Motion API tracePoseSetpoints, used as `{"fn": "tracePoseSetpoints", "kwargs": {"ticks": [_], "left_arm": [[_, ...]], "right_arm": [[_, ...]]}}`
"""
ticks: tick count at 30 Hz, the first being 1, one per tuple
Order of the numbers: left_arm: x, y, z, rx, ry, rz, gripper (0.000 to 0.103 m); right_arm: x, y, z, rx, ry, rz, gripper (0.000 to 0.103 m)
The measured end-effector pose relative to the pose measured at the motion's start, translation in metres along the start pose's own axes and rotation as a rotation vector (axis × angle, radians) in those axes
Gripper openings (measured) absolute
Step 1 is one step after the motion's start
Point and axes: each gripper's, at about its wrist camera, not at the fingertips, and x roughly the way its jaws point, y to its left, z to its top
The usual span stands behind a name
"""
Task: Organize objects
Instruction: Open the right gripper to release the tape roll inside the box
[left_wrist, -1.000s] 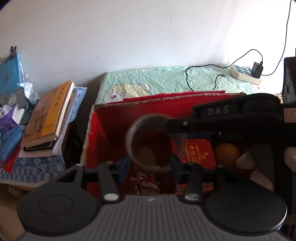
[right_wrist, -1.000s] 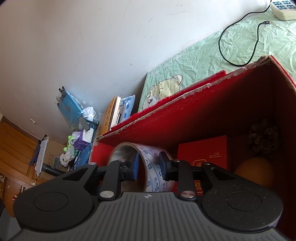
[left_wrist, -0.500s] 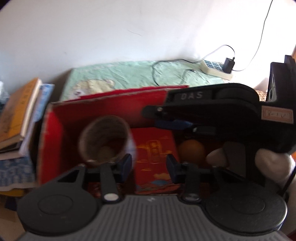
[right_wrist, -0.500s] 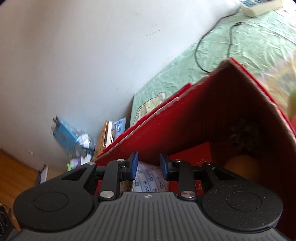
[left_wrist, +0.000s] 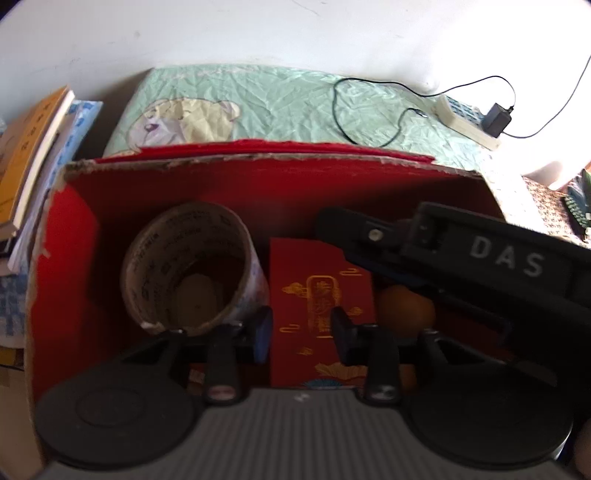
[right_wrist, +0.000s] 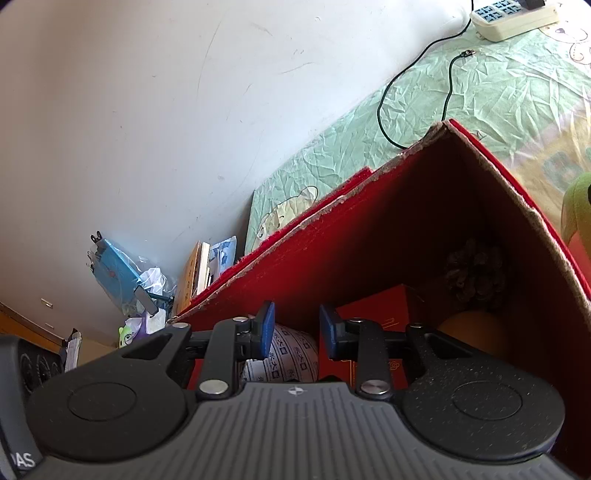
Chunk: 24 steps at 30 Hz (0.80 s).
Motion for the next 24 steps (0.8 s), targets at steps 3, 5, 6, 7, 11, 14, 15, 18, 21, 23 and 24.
{"fn": "tracePoseSetpoints", "kwargs": {"ticks": [3, 5, 6, 7, 11, 14, 15, 18, 21, 23, 24], "left_arm": [[0.001, 0.002, -0.001, 0.022, 0.001, 0.09, 0.042], [0.002, 0.007, -0.003, 0.014, 0.008, 0.101, 0.04], [0.001, 0.011, -0.003, -0.005, 0.011, 0.085, 0.04], [0.0, 0.012, -0.003, -0.013, 0.01, 0.078, 0.04], [0.003, 0.004, -0.002, 0.032, 0.012, 0.111, 0.041], [0.005, 0.001, -0.003, 0.056, 0.011, 0.13, 0.041], [0.005, 0.0, -0.003, 0.057, 0.011, 0.132, 0.041], [0.005, -0.001, -0.003, 0.063, 0.008, 0.14, 0.041], [0.005, -0.004, -0.003, 0.076, 0.007, 0.153, 0.041], [0.006, -0.005, -0.003, 0.083, 0.006, 0.159, 0.042], [0.006, -0.006, -0.003, 0.086, 0.006, 0.161, 0.042]], "right_arm": [[0.001, 0.001, 0.0, -0.01, 0.005, -0.002, 0.031], [0.002, 0.003, 0.0, -0.021, 0.008, -0.006, 0.031], [0.002, 0.003, 0.0, -0.026, 0.009, -0.007, 0.031], [0.002, 0.004, -0.001, -0.032, 0.009, -0.008, 0.031], [0.004, 0.007, -0.001, -0.056, 0.03, -0.01, 0.031], [0.006, 0.008, -0.001, -0.069, 0.043, -0.017, 0.031], [0.007, 0.008, -0.001, -0.074, 0.049, -0.019, 0.031], [0.009, 0.009, -0.001, -0.088, 0.057, -0.028, 0.031], [0.009, 0.011, -0.002, -0.1, 0.063, -0.034, 0.031], [0.009, 0.011, -0.002, -0.1, 0.065, -0.035, 0.031], [0.009, 0.011, -0.002, -0.099, 0.066, -0.035, 0.031]]}}
